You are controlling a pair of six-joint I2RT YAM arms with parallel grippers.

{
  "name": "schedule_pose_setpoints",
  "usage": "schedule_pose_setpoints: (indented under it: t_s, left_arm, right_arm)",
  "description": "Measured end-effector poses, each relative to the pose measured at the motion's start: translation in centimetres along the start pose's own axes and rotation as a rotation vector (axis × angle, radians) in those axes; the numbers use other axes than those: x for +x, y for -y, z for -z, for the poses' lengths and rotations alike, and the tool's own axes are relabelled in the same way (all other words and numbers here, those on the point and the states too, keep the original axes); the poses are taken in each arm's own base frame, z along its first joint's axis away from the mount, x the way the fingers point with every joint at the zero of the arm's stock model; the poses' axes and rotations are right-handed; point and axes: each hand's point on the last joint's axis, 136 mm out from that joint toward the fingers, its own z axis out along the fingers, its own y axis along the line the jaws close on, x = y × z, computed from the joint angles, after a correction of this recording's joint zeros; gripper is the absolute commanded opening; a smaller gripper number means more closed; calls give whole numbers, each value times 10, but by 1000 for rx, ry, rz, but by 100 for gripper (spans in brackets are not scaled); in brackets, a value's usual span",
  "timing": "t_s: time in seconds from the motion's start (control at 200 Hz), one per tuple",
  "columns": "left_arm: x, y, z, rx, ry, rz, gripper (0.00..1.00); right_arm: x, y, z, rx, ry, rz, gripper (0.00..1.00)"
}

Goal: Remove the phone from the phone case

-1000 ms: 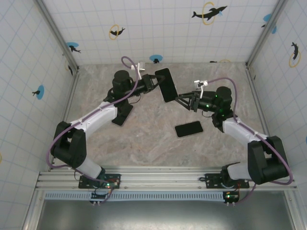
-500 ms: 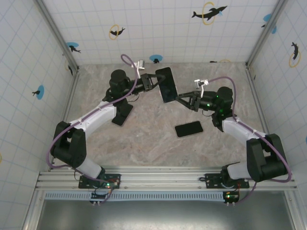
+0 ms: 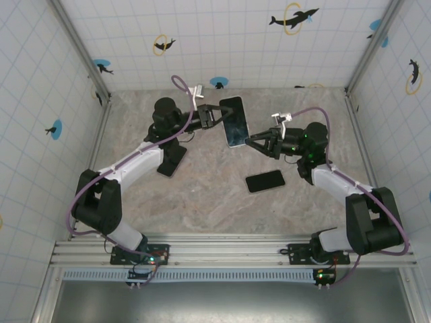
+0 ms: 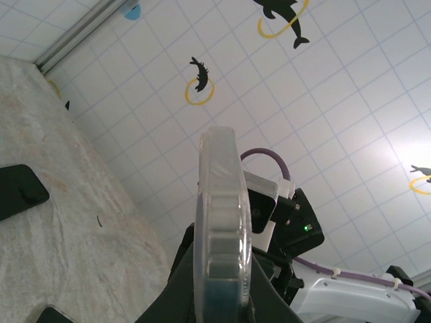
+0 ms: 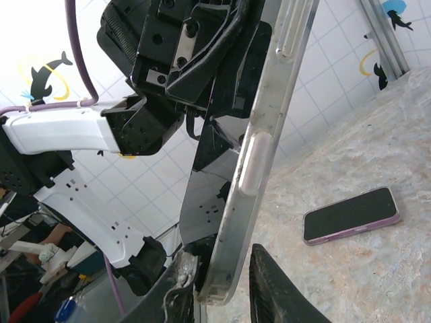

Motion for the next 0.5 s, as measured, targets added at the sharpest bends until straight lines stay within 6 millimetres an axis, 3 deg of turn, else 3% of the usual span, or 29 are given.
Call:
schedule_pose_setpoints:
  t_s: [0.495]
  left_arm:
    - [-3,5,1,20,3,5,0]
  right_arm:
    - [12,-6,-3,-39,-51,13,25]
